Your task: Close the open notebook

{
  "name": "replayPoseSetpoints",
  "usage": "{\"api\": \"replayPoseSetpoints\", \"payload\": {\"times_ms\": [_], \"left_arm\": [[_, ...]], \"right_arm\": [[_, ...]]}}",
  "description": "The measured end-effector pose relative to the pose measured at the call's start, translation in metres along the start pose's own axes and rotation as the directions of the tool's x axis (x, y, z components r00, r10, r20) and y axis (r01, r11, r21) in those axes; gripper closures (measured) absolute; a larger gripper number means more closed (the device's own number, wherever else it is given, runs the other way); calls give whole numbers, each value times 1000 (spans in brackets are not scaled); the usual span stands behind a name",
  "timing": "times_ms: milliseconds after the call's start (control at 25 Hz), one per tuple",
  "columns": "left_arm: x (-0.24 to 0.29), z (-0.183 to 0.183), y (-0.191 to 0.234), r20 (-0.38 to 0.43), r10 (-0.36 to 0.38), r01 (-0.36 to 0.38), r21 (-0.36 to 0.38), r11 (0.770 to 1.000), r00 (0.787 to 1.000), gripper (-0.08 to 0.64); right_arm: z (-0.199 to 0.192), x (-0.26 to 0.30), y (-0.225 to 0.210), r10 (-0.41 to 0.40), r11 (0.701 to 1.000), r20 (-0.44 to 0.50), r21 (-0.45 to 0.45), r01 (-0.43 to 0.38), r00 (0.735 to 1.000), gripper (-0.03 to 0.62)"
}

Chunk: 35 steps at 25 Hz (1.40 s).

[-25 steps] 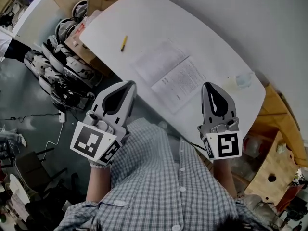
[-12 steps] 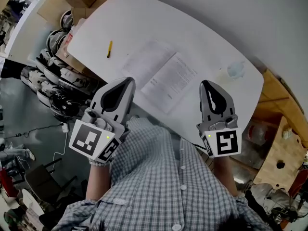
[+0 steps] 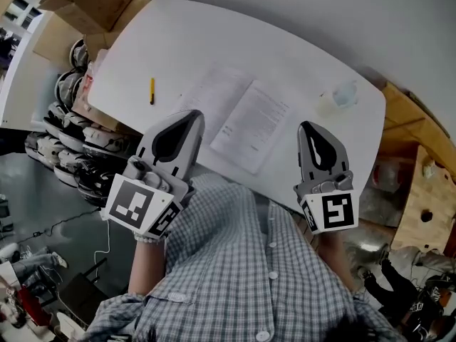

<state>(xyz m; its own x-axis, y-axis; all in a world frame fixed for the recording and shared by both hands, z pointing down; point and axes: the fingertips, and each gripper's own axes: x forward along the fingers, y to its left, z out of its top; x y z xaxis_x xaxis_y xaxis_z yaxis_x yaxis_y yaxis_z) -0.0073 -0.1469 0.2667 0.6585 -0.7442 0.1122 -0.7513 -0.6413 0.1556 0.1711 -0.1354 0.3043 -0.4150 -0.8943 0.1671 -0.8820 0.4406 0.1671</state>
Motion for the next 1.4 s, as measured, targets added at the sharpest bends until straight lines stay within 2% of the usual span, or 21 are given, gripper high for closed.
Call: {"api": "replayPoseSetpoints", "payload": {"times_ms": [480,640,760,920,1000,1080,1160,1240,1320,1400], "left_arm": [[-10,-16,47,-55,-118,118,-12,993,991,552],[-13,-22,59,-73,-154,153,-19,988,985,552],[-18,-27,63,-86,-181,179,-24,983,980,552],[-22,-38,62,-112,-223,222,-28,975,968,552],[-21,-51,59,-145,-269,259,-81,962,952,552],[-18,-69,54,-173,-309,276,-189,942,935,552],[-14,-87,51,-187,-325,265,-286,921,927,552],[-11,-107,47,-215,-337,250,-350,903,916,552],[-8,-128,40,-245,-367,242,-424,873,897,552],[-7,-147,29,-259,-414,243,-504,829,873,552]], "right_arm": [[-15,30,65,-44,998,-61,40,46,997,569],[-26,34,83,-60,990,-79,122,69,995,568],[-37,34,95,-73,972,-89,217,91,993,568],[-53,28,109,-98,947,-113,295,128,989,568],[-60,23,114,-111,937,-129,317,147,985,568],[-64,18,118,-123,935,-141,315,162,982,568],[-67,14,119,-130,935,-149,311,172,980,568],[-68,12,118,-136,935,-161,306,180,978,568],[-70,10,117,-137,937,-174,298,184,975,568],[-72,8,114,-137,936,-185,297,188,973,568]]}}
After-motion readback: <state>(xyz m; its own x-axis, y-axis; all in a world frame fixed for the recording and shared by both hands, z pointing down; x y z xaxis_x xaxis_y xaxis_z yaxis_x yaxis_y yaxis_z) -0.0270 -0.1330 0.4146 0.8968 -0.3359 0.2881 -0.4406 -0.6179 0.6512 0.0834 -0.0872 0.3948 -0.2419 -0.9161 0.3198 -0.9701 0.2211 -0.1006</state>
